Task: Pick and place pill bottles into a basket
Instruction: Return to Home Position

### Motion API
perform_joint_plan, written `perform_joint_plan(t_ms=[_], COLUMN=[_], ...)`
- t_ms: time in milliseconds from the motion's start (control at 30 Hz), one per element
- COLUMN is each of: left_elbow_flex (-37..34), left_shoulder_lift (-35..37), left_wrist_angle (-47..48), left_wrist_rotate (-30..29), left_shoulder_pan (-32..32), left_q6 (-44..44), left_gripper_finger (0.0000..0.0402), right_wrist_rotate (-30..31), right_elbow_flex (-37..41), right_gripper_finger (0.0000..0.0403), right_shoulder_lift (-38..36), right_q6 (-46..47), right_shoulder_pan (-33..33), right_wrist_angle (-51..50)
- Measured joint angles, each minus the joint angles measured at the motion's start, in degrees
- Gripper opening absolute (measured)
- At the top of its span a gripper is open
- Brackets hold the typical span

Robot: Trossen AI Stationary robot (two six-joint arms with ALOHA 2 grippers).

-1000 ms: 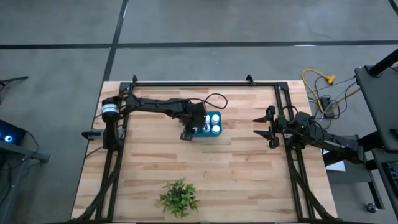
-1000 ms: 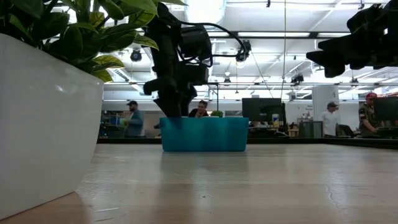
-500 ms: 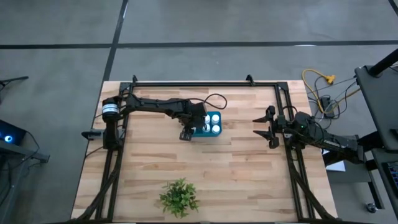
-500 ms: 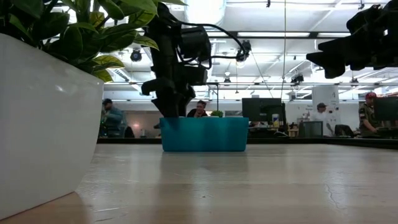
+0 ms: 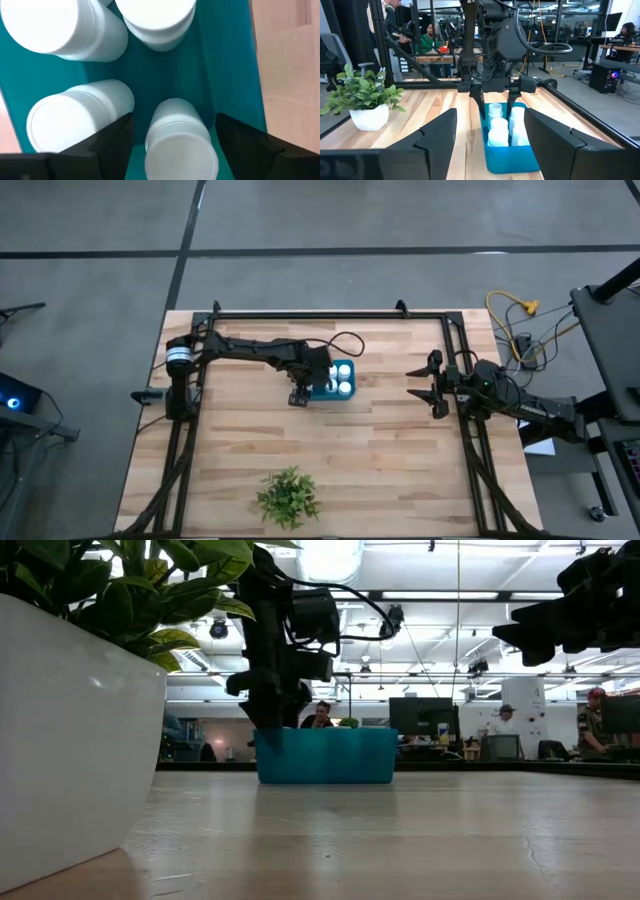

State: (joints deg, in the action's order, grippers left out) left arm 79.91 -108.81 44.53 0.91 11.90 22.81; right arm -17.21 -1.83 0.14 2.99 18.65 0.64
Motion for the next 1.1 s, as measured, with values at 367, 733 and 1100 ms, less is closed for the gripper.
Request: perform_joint_plan(t_ms=[367, 733, 1100], left_elbow_flex=[0.9, 0.9, 0.3], left_shoulder_lift=[2.5, 11.1, 25.0], left_wrist_angle=[0.2, 1.6, 0.8], left_wrist_rotate=[0.0, 0.2, 0.5], left_shoulder_pan=[0.0, -0.8, -2.1], left_q6=[0.0, -1.5, -4.4], left_gripper_finger=[0.0258, 0.0258, 0.0258], right_wrist_rotate=[0.0, -0.2, 3.2], right_elbow_flex=[0.0, 0.0, 0.2], right_gripper_finger=[0.0224, 0.0224, 0.0224], right_shoulder_lift=[0.0, 0.0, 0.0], right_q6=[0.0, -0.1, 2.9], right_shoulder_pan=[0.0, 0.0, -0.6], right_wrist_angle=[0.0, 0.1, 8.8])
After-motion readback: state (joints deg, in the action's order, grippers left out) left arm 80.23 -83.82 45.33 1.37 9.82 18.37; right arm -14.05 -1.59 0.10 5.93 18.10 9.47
